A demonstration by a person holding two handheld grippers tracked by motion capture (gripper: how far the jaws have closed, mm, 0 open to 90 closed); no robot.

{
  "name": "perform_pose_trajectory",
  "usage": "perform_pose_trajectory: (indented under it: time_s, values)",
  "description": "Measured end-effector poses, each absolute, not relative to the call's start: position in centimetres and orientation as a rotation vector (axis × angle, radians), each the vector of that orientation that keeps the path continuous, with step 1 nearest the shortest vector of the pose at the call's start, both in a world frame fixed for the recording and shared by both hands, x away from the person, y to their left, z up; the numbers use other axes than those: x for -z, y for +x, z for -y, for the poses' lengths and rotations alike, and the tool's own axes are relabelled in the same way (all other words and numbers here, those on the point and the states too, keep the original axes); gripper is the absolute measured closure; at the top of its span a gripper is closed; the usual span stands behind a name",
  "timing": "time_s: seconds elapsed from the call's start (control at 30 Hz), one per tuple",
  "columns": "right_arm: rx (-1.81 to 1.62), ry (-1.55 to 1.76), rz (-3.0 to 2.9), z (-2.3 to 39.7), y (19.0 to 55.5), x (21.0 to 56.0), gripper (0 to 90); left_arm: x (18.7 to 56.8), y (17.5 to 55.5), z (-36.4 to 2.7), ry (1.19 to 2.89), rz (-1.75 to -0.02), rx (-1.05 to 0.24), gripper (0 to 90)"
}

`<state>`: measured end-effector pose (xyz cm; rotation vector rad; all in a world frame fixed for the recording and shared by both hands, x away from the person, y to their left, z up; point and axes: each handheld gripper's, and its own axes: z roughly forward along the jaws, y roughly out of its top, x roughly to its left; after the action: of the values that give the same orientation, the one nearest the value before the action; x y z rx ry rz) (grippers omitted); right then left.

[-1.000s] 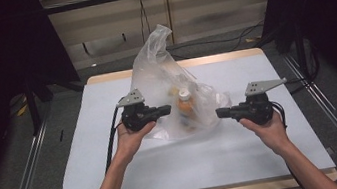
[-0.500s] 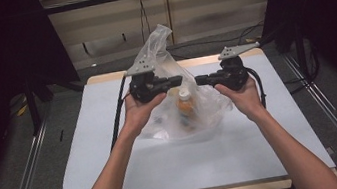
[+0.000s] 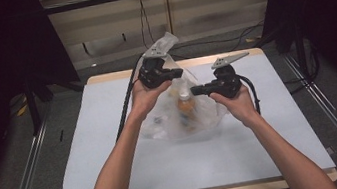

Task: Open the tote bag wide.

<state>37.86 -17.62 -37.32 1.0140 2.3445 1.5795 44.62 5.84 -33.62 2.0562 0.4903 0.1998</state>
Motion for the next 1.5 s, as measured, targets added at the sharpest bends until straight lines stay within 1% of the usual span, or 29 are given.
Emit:
perform_pose_trajectory:
  time_s: [0.1,0.27,0.3,0.5,0.53,0.63,0.7,0.77,0.87,0.93,1.07,1.1,1.2,1.37,1.4,1.43,1.5]
  values:
    - [-1.597,0.957,-2.386,16.9,36.6,37.2,90.0,34.7,44.1,-6.4,2.089,-0.486,-0.191,90.0]
    - [-1.573,0.922,-2.433,15.9,35.6,37.9,90.0,35.5,43.6,-7.0,2.114,-0.483,-0.184,90.0]
    - [-1.561,0.922,-2.458,15.7,35.4,38.8,90.0,35.9,43.3,-7.3,2.116,-0.477,-0.177,90.0]
    - [-1.550,0.939,-2.502,15.3,35.3,40.8,90.0,36.8,42.1,-7.6,2.148,-0.447,-0.150,90.0]
    - [-1.506,0.938,-2.532,15.0,35.1,41.7,90.0,36.9,41.6,-8.0,2.143,-0.444,-0.153,90.0]
    - [-1.493,0.947,-2.547,14.8,34.9,42.4,90.0,36.9,41.2,-8.4,2.147,-0.426,-0.139,90.0]
    - [-1.556,0.938,-2.512,15.1,34.5,42.1,90.0,37.0,40.5,-8.9,2.144,-0.393,-0.123,90.0]
    - [-1.596,0.926,-2.479,15.5,34.3,41.1,90.0,37.2,40.1,-9.1,2.182,-0.388,-0.134,90.0]
    - [-1.637,0.918,-2.418,16.4,34.3,39.4,90.0,38.2,40.0,-9.4,2.224,-0.387,-0.148,90.0]
    - [-1.650,0.920,-2.387,16.8,34.4,38.8,90.0,38.9,40.1,-9.7,2.225,-0.400,-0.136,90.0]
    - [-1.678,0.945,-2.334,17.6,34.7,38.7,90.0,39.8,40.2,-10.0,2.252,-0.413,-0.140,90.0]
    - [-1.662,0.982,-2.290,18.1,35.1,38.9,90.0,40.4,40.3,-10.1,2.294,-0.406,-0.150,90.0]
    - [-1.658,1.016,-2.276,18.5,35.6,39.1,90.0,41.1,40.4,-10.0,2.304,-0.410,-0.141,90.0]
    - [-1.499,1.132,-2.361,18.9,37.8,42.4,90.0,43.7,40.9,-9.9,2.335,-0.445,-0.100,90.0]
    - [-1.499,1.132,-2.361,18.9,37.8,42.4,90.0,43.7,40.9,-9.9,2.335,-0.445,-0.100,90.0]
    - [-1.437,1.174,-2.410,18.8,38.3,44.0,90.0,44.7,41.1,-10.0,2.369,-0.458,-0.075,90.0]
    - [-1.414,1.192,-2.443,18.6,38.7,45.2,90.0,45.6,41.3,-10.2,2.397,-0.471,-0.063,90.0]
